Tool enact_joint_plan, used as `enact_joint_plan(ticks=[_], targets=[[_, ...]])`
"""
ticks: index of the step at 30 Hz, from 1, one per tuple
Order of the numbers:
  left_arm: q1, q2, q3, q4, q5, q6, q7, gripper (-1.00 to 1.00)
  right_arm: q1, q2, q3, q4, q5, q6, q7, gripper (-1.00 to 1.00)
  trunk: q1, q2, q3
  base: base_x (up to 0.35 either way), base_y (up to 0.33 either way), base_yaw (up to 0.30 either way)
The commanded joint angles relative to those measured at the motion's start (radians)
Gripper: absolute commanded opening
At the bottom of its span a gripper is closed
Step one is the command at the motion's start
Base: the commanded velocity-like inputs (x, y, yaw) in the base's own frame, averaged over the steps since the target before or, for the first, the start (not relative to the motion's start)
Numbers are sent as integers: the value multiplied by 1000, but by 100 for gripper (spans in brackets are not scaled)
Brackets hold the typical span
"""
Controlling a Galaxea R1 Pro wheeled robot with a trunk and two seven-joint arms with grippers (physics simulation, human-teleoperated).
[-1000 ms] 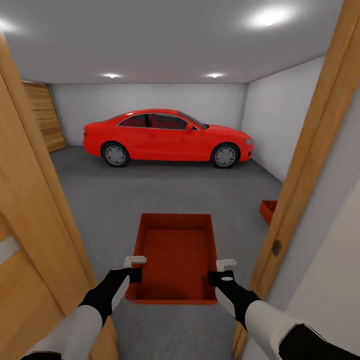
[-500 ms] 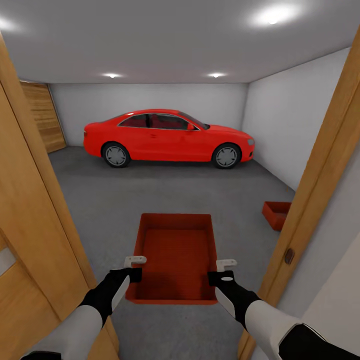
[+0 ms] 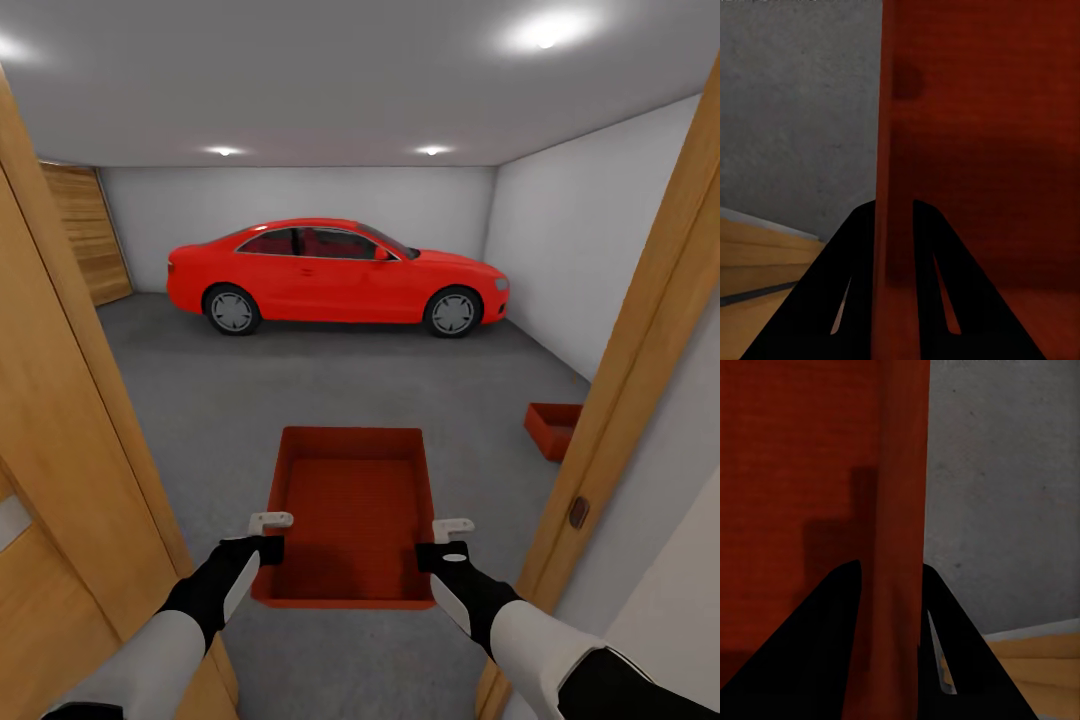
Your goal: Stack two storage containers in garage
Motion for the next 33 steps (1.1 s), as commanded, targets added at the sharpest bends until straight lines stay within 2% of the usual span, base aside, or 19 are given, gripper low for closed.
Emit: enact_joint_plan(ticks=[1,9,13,15,33], targets=[[-1,-6,13,-2,-14,7,12,-100,0,0,-1,-1,6,4,-101,-100,1,-2,-2,0,0,0],[-1,-6,13,-2,-14,7,12,-100,0,0,-1,-1,5,1,-101,-100,1,-2,-2,61,0,0],[-1,-5,13,0,-13,6,12,-100,0,1,-1,-1,4,1,-101,-100,1,-2,-2,305,0,0],[-1,-6,13,10,-16,-34,12,-100,0,1,-1,-1,5,1,-101,-100,1,-2,-2,322,0,0],[-1,-5,14,13,-13,-31,11,-100,0,2,-1,-1,5,1,-101,-100,1,-2,-2,322,0,0]])
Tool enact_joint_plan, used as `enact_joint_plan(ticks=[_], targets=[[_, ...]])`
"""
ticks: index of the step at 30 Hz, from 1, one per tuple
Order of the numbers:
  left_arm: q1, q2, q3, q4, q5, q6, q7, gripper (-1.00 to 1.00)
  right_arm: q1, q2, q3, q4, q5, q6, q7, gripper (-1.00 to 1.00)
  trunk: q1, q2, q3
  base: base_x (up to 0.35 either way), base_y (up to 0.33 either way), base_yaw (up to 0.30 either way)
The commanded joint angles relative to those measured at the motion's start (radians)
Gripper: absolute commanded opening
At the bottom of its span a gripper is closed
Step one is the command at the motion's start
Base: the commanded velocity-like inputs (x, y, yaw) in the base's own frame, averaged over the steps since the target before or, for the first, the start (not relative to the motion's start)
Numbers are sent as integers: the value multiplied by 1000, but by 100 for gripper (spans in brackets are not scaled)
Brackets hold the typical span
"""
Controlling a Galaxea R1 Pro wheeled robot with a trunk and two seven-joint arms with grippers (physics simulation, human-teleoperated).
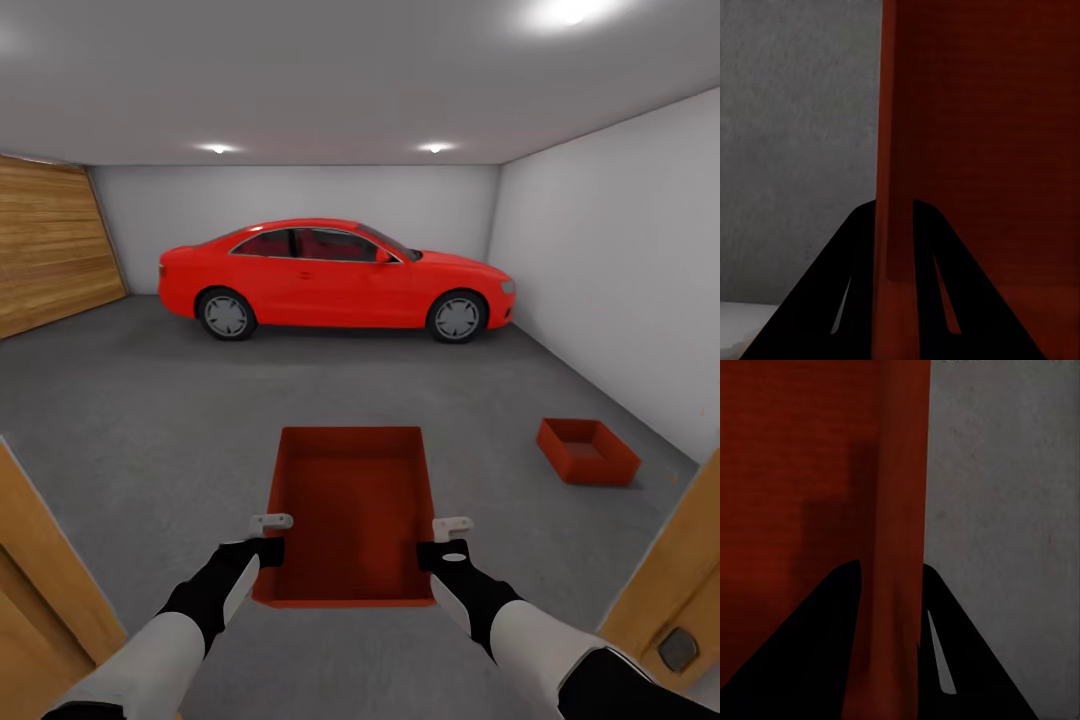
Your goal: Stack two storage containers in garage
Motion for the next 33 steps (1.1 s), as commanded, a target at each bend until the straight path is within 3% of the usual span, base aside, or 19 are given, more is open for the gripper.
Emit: enact_joint_plan(ticks=[1,33], targets=[[-1,-6,17,-11,-29,8,14,-100,0,2,-4,2,-12,6,-95,-100,1,-2,-2,322,0,0],[-1,-6,18,-10,-29,9,14,-100,0,1,-4,2,-12,6,-95,-100,1,-2,-2,322,0,0]])
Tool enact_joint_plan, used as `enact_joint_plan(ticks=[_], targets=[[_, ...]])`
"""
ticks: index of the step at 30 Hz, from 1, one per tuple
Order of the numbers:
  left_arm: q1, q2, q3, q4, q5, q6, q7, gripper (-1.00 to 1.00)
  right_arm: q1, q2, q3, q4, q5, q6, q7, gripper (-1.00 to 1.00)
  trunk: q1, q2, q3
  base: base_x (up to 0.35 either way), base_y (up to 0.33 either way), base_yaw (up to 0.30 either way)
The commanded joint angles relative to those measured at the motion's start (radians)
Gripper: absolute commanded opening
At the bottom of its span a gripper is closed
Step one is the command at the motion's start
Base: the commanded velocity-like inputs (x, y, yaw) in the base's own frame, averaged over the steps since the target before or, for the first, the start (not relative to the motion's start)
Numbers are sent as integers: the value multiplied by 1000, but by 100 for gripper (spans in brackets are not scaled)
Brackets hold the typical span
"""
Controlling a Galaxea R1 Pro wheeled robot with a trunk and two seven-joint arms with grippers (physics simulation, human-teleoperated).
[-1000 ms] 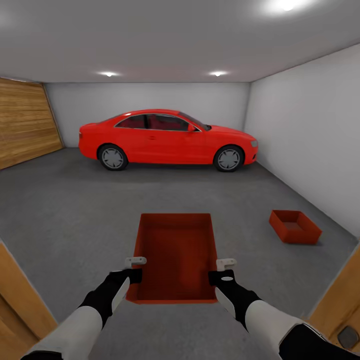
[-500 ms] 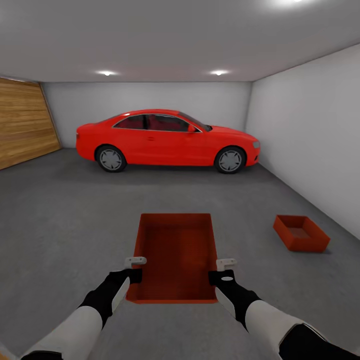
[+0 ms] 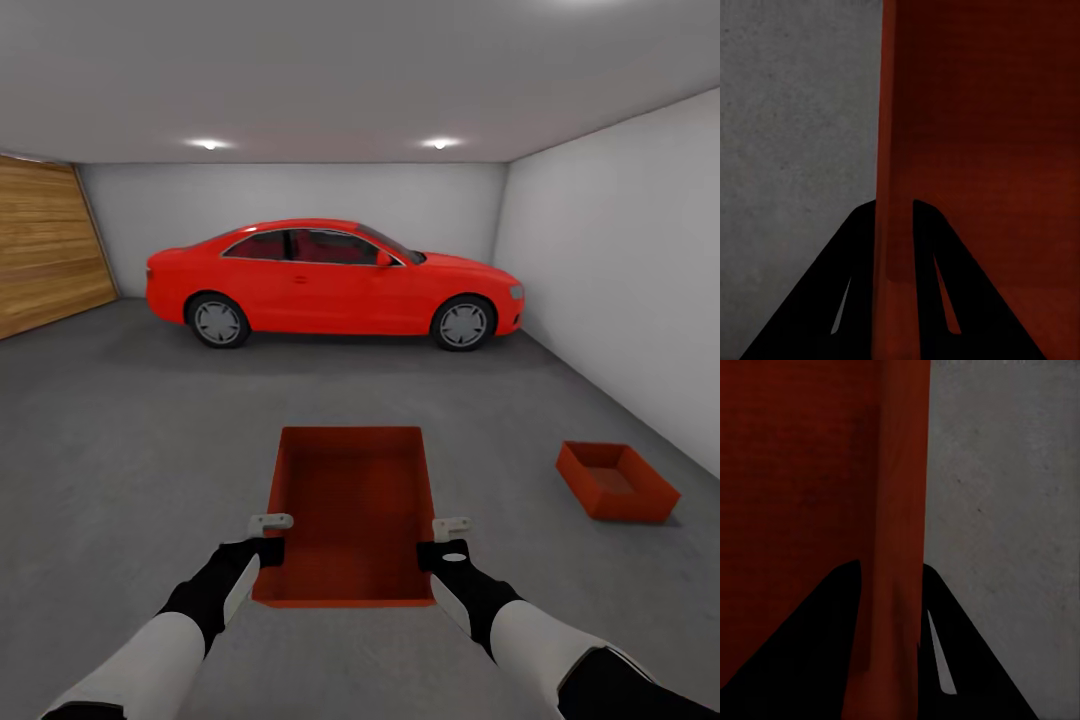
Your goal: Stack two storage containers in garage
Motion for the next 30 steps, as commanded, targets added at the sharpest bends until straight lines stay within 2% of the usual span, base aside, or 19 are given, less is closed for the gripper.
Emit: enact_joint_plan(ticks=[1,30], targets=[[-1,-5,18,-9,-29,8,13,-100,0,1,-4,1,-10,6,-94,-100,1,-2,-2,322,0,0],[-1,-5,18,-9,-29,8,13,-100,0,1,-4,1,-9,6,-94,-100,1,-2,-2,322,0,0]])
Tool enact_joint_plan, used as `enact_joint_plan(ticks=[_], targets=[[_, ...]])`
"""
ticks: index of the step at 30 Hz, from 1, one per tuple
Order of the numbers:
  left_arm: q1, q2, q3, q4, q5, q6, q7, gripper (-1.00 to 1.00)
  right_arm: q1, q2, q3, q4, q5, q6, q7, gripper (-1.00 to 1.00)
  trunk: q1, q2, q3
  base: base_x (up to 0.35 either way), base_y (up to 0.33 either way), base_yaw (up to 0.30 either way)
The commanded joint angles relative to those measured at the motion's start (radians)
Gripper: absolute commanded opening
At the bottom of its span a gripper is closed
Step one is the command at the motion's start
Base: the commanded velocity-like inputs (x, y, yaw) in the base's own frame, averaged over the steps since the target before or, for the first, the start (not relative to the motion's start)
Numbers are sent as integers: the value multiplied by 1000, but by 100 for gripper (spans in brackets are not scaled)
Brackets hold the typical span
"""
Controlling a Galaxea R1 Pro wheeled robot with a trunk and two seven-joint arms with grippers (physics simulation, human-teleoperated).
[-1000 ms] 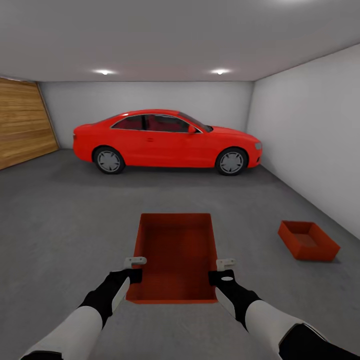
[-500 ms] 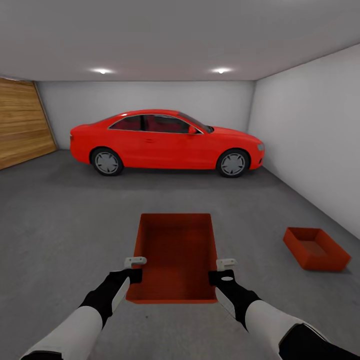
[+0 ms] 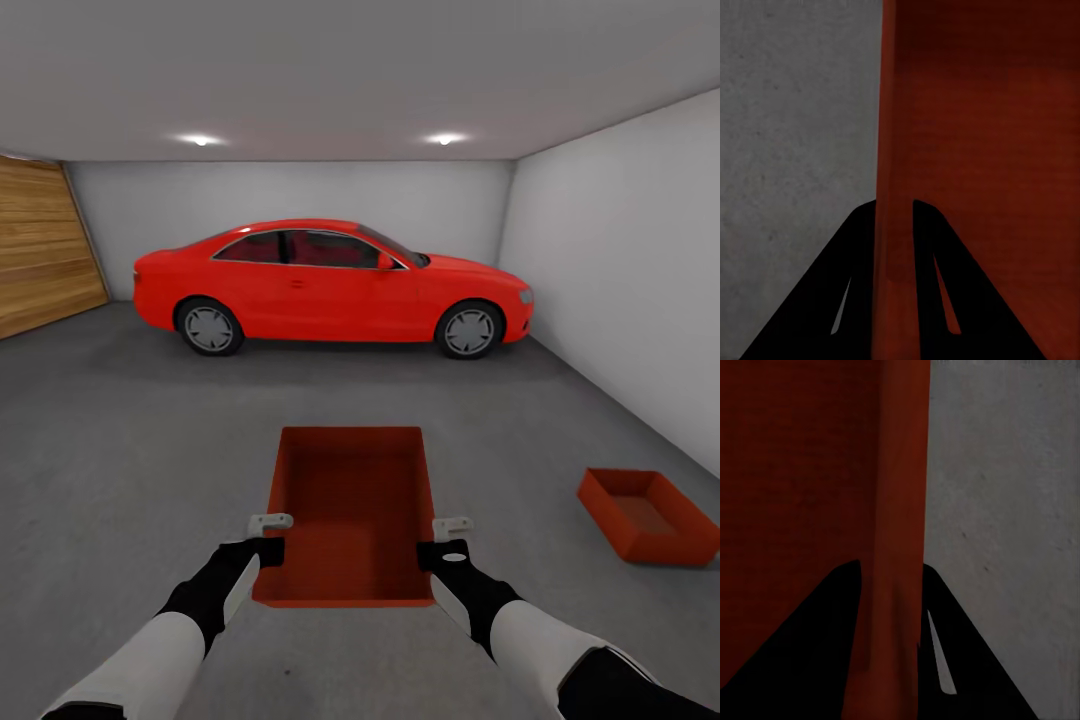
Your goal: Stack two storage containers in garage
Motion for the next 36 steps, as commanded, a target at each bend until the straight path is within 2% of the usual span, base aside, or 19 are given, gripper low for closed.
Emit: enact_joint_plan(ticks=[1,36], targets=[[-1,-5,18,-9,-29,8,13,-100,0,1,-3,1,-10,6,-95,-100,1,-2,-2,322,0,0],[-1,-5,16,-9,-29,6,13,-100,0,1,-3,1,-10,6,-94,-100,1,-2,-2,322,0,0]])
